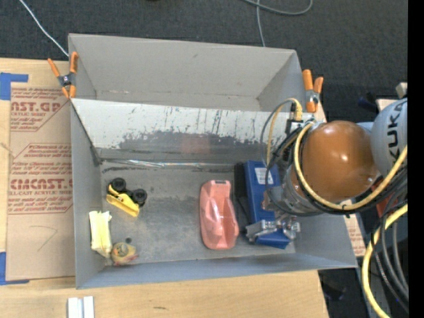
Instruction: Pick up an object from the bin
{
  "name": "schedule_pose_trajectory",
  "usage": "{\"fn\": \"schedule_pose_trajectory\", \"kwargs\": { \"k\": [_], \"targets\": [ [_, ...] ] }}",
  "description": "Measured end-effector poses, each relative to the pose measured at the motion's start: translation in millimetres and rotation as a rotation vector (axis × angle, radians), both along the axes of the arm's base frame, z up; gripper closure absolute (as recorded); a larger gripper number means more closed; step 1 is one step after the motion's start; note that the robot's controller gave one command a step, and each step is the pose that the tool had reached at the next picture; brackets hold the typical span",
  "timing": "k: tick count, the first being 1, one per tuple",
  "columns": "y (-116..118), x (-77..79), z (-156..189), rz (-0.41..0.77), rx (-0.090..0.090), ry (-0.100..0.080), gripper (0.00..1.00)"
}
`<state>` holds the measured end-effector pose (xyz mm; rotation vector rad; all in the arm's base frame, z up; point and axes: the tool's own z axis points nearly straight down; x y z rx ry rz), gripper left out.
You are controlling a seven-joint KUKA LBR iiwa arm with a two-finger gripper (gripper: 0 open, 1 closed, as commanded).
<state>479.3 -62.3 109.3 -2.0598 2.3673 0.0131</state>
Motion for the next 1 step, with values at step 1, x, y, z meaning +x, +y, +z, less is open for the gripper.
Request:
{"fn": "schedule_pose_trajectory", "kwargs": {
  "k": [1],
  "targets": [
    [0.4, -1.3, 3.8, 0.001, 0.001, 0.006, 1.00]
  ]
}}
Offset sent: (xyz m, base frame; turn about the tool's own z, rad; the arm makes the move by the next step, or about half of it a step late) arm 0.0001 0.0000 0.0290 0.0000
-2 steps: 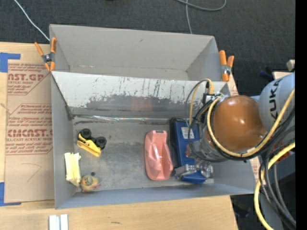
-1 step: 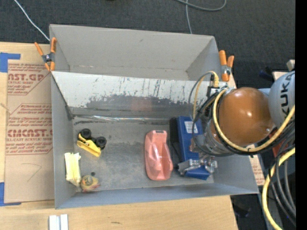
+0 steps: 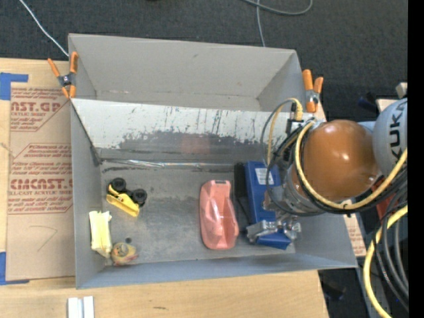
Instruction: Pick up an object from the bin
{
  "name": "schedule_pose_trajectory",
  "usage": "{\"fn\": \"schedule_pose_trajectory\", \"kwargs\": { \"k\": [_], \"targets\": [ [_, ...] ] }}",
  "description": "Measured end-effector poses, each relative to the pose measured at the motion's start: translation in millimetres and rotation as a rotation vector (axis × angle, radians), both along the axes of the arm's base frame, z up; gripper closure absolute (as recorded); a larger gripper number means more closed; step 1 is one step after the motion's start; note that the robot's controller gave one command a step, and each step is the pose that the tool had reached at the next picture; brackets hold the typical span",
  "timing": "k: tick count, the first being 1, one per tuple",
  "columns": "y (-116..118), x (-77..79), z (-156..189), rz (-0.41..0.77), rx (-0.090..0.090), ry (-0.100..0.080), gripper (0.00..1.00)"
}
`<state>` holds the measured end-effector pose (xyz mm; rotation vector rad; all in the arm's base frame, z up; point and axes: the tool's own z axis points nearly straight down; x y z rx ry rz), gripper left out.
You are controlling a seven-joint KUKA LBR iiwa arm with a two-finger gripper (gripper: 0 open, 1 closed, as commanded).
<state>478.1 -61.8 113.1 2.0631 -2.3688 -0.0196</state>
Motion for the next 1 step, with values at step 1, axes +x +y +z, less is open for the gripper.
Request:
{"fn": "schedule_pose_trajectory", "kwargs": {
  "k": [1],
  "targets": [
    [1.0, 1.2, 24.4, -0.003, 0.002, -0.005, 1.00]
  ]
}}
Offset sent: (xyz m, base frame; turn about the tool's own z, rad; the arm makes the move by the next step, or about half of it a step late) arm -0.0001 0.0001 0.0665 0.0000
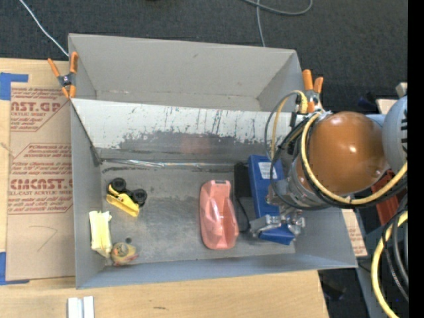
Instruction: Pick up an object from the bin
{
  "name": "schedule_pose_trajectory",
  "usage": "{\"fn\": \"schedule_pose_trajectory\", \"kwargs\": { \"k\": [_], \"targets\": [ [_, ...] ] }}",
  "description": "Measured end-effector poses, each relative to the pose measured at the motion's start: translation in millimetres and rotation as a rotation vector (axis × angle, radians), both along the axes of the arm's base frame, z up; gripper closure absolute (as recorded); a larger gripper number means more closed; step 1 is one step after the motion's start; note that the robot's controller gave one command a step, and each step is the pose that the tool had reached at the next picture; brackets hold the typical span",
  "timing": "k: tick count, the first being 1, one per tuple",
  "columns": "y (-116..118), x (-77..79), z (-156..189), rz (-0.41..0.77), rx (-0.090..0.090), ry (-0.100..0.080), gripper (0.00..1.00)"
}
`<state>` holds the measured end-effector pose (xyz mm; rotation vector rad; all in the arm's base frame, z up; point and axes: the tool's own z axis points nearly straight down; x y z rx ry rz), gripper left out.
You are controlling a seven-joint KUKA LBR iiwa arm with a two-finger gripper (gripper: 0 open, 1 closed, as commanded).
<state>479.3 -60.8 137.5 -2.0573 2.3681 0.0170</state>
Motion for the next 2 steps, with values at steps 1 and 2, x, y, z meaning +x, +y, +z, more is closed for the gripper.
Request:
{"fn": "schedule_pose_trajectory", "kwargs": {
  "k": [1, 2],
  "targets": [
    [0.4, -1.4, 4.7, 0.001, 0.001, 0.006, 1.00],
    [0.6, -0.1, 25.7, 0.000, 0.001, 0.001, 1.00]
  ]
}}
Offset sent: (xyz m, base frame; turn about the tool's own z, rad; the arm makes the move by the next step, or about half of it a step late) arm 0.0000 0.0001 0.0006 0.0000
